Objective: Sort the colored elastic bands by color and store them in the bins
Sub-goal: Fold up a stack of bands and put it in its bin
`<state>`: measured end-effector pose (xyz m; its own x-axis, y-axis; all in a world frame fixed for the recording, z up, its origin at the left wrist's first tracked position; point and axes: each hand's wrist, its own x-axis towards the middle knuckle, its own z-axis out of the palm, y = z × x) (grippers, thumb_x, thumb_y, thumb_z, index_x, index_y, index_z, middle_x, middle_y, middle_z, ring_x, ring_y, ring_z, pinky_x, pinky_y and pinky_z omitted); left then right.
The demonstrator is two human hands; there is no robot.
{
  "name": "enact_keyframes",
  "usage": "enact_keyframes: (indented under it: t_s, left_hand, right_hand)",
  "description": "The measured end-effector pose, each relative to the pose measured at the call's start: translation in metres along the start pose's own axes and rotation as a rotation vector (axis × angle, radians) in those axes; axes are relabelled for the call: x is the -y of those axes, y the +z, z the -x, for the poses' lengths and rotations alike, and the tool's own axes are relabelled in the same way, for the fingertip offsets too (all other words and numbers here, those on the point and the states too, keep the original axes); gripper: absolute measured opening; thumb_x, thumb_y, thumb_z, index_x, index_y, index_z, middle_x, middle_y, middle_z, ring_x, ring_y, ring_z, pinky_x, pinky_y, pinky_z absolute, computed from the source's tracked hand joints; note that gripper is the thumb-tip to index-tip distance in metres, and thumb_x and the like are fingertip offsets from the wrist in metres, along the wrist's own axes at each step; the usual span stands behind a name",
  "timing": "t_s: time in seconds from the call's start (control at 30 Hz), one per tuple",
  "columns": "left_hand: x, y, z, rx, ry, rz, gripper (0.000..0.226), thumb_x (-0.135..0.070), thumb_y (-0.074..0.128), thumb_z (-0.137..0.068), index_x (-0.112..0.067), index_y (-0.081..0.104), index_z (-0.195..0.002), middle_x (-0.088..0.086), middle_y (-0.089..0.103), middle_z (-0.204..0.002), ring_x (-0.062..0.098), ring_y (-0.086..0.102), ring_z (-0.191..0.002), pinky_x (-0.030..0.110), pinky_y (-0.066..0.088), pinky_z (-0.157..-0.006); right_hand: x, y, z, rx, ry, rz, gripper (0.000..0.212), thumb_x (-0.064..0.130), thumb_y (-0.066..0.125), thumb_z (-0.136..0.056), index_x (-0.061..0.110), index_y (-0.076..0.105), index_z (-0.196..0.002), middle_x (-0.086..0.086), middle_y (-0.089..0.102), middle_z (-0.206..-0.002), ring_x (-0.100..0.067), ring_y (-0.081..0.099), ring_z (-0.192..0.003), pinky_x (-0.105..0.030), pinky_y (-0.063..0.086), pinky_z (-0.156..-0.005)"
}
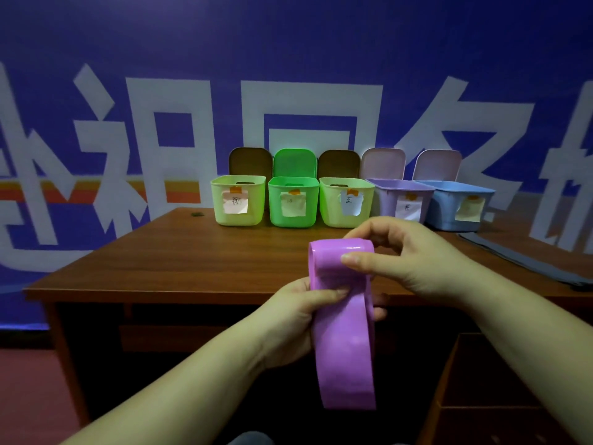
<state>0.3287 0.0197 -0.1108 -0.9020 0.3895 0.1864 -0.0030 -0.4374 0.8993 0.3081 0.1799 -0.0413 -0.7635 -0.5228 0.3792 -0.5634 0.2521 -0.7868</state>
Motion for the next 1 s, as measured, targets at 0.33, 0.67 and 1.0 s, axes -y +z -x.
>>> enact_keyframes:
  t_s: [0.33, 0.67, 1.0]
  left_hand:
    - [-0.021, 0.003, 0.006, -0.060, -0.117, 0.034, 0.044, -0.036, 0.084, -0.059, -0.006, 0.075, -0.090, 0.016, 0.070, -0.086, 0.024, 0.068, -0.074, 0.033, 0.056, -0.075]
    - [-0.039, 0.003, 0.011, -0.051, -0.155, -0.105, 0.020, -0.006, 0.064, -0.060, -0.007, 0.077, -0.076, 0.011, 0.071, -0.073, 0.018, 0.069, -0.061, 0.031, 0.058, -0.065]
    - [-0.024, 0.005, 0.011, -0.013, -0.150, 0.153, 0.074, -0.022, 0.095, -0.038, 0.002, 0.069, -0.104, 0.021, 0.065, -0.103, 0.026, 0.066, -0.084, 0.038, 0.051, -0.088]
  right_hand:
    - [-0.007, 0.006, 0.008, -0.070, -0.215, 0.487, 0.034, 0.034, 0.078, -0.073, 0.028, 0.057, -0.099, 0.014, 0.060, -0.102, 0.000, 0.053, -0.099, -0.022, 0.042, -0.091]
    - [0.002, 0.007, 0.014, 0.055, -0.091, 0.322, 0.063, 0.057, 0.061, -0.062, 0.038, 0.052, -0.121, 0.028, 0.056, -0.117, 0.017, 0.047, -0.110, -0.003, 0.037, -0.092]
    - [-0.006, 0.013, 0.016, -0.117, -0.327, 0.462, 0.047, 0.053, 0.063, -0.075, 0.034, 0.060, -0.118, 0.018, 0.063, -0.115, 0.003, 0.055, -0.109, -0.019, 0.046, -0.090]
